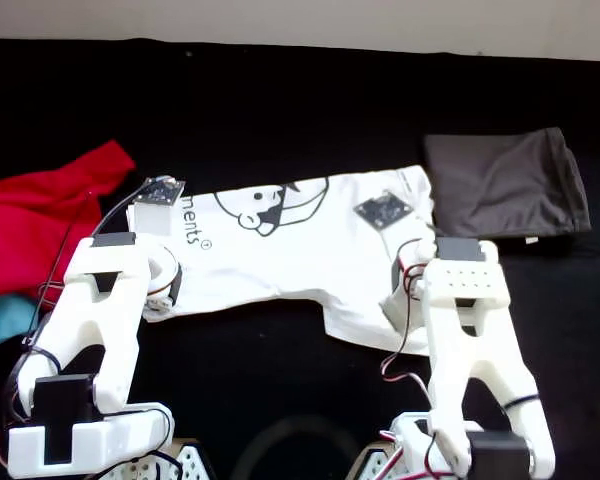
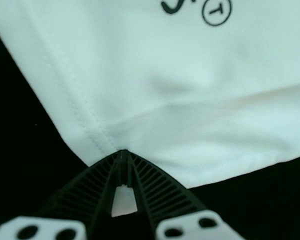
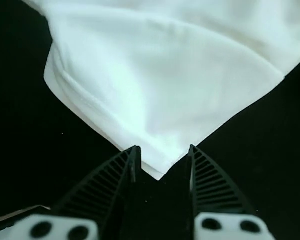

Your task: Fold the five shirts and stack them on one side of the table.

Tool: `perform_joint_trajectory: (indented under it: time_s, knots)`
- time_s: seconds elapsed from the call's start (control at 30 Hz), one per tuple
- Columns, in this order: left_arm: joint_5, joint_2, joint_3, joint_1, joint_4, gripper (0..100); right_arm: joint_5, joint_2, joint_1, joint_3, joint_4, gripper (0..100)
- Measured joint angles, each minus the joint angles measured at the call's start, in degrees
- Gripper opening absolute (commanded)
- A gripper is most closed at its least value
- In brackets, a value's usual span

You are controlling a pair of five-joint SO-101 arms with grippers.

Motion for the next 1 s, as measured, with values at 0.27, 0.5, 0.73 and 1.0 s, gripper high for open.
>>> perform_joint_trajectory:
  time_s: [0.27,0.5,0.73,1.0]
  knots:
    - [0.0,0.0,0.0,0.0,0.0,1,-9.1,-1.0,-9.1,4.2,-9.0,0.5]
    - [0.0,0.0,0.0,0.0,0.0,1,-12.1,7.7,-13.8,8.1,-19.5,0.5]
    - [0.0,0.0,0.0,0.0,0.0,1,-12.1,12.8,-15.1,6.9,-18.0,0.5]
    - [0.0,0.0,0.0,0.0,0.0,1,-12.1,2.8,-15.4,6.9,-11.2,1.3]
